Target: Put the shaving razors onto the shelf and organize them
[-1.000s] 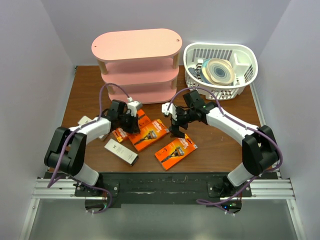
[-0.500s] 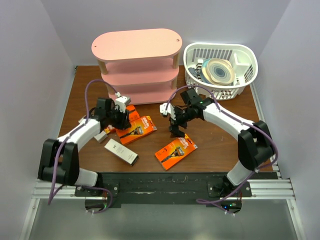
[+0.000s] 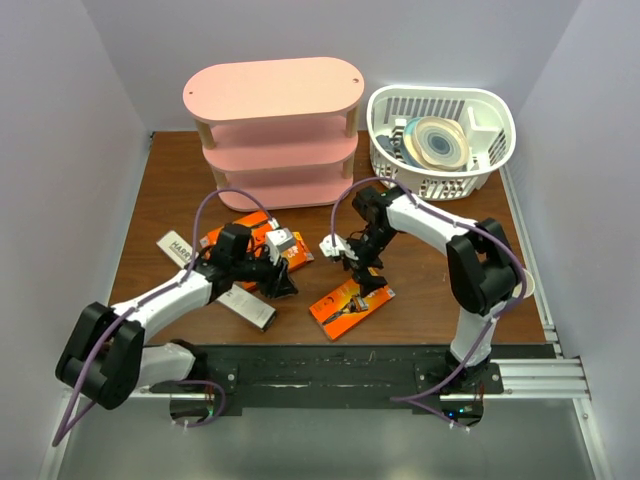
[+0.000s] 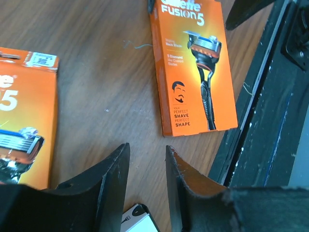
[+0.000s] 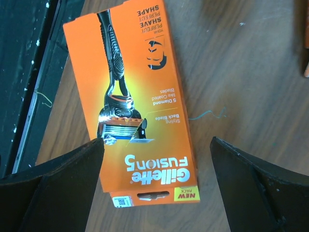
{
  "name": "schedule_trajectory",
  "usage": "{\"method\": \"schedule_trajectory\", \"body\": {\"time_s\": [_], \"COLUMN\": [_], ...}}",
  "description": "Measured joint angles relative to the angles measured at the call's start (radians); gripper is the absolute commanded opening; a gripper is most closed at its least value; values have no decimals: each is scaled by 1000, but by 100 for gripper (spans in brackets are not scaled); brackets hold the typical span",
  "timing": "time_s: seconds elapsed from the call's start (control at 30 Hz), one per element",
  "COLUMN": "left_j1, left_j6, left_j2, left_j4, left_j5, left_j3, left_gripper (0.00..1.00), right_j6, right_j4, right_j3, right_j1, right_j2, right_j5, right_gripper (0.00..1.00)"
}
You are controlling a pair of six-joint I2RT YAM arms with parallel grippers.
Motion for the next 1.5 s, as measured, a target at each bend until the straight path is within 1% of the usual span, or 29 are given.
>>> {"method": "schedule_trajectory", "body": {"time_s": [0.17,0.23,0.27,0.3,0.33,0.37,0.4,0.43,0.47,0.6,0.7,0.87,0.93,1.0,1.03,1.13,1.17,1.2,1.27,1.37,1.47,1.5], "left_j1": [6,13,16,19,23,26,32,44,63,169,181,179,175,158,130,46,15,-20,-56,-90,-111,-116], "left_j6": [7,30,41,47,47,38,21,4,-20,-121,-158,-192,-203,-204,-200,-191,-190,-191,-192,-201,-225,-231], "left_j2": [-54,-68,-76,-89,-103,-120,-134,-143,-146,-143,-143,-143,-142,-137,-130,-99,-77,-44,8,83,150,169], "left_j4": [-23,-47,-53,-58,-60,-63,-68,-72,-72,-74,-75,-48,-28,0,27,83,105,124,140,163,184,188], "left_j5": [-38,-58,-68,-82,-99,-119,-136,-150,-158,-201,-208,-202,-192,-183,-182,-176,-174,-171,-167,-167,-163,-160], "left_j3": [16,46,59,68,73,78,83,90,95,111,128,151,151,151,150,147,147,147,147,147,147,147], "left_gripper": [41,41,40,40,38,38,39,39,39,35,33,33,33,33,33,33,34,35,37,38,31,26], "right_j6": [-8,7,16,24,29,42,63,89,126,305,442,663,734,806,852,958,985,1029,1093,1167,1236,1257], "right_j4": [34,82,110,133,150,164,167,168,164,116,112,175,217,262,291,333,335,340,340,341,348,354], "right_j3": [-4,-16,-25,-29,-30,-30,-28,-23,-11,92,186,310,316,291,262,182,156,116,61,21,-3,-13], "right_j1": [7,16,23,33,42,52,61,66,69,66,37,-72,-113,-145,-159,-170,-170,-167,-164,-163,-163,-163], "right_j2": [49,57,59,62,67,73,78,84,92,169,228,286,286,261,238,185,170,150,125,111,100,95], "right_j5": [13,28,38,57,69,80,85,98,109,140,153,225,254,301,332,376,377,375,367,339,311,298], "right_gripper": [77,71,65,63,59,53,50,46,40,33,31,31,33,35,41,52,60,61,62,63,62,61]}}
